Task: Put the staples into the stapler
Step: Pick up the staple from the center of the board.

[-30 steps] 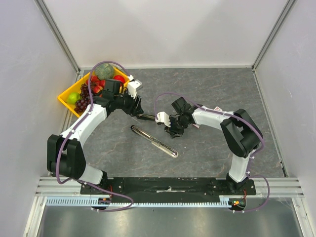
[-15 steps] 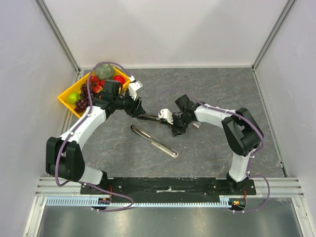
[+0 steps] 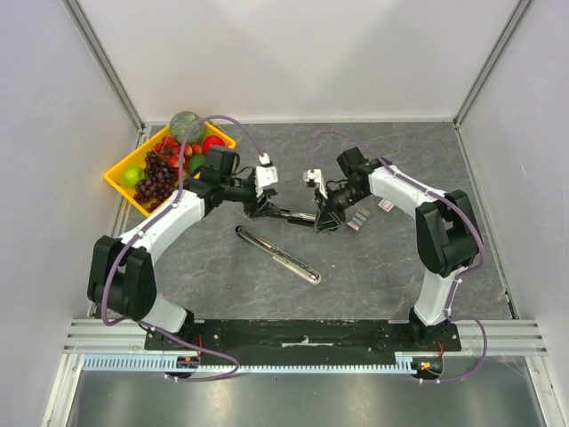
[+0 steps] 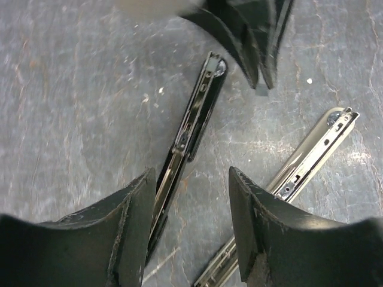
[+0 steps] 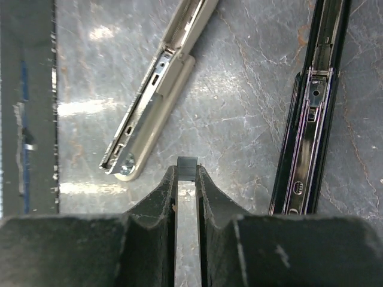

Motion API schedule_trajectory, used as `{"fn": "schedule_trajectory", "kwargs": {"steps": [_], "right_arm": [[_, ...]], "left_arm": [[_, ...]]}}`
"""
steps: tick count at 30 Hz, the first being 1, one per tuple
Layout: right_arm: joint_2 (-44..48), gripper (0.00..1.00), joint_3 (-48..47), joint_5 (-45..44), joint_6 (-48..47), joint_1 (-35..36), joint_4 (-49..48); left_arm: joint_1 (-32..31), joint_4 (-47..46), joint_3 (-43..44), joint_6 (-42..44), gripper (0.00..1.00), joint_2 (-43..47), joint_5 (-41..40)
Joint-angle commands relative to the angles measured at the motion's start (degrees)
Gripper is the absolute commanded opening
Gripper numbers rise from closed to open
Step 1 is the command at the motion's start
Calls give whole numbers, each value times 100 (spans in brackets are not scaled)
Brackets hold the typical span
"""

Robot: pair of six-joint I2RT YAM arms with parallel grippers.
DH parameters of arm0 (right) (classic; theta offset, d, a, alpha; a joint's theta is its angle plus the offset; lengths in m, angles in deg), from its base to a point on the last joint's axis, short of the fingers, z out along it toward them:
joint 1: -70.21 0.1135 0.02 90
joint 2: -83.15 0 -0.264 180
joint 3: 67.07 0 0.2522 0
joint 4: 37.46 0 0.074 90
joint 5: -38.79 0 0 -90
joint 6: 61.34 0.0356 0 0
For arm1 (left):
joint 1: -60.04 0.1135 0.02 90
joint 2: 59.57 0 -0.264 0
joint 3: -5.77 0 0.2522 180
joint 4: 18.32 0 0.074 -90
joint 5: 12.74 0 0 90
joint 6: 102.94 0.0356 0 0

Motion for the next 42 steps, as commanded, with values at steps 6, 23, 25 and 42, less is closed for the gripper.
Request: {"fn": "schedule_trajectory", "kwargs": {"steps": [6, 23, 25, 42], "right_arm": [[-325, 14, -606, 1805, -1072, -607, 1983], [-475, 16, -676, 2201, -1353, -1029, 2467], [-484, 16, -685, 2245, -1380, -1064, 2476], [-677, 16, -694, 2324, -1582, -1187, 2634]], "left_arm": [[-998, -118, -21, 1949, 59, -130, -386], [-2404, -970, -162, 1907, 59, -534, -1951], [-2475, -1041, -91, 1748, 59, -630, -2065], [-2958, -918, 498, 1238, 55, -1009, -2426]]}}
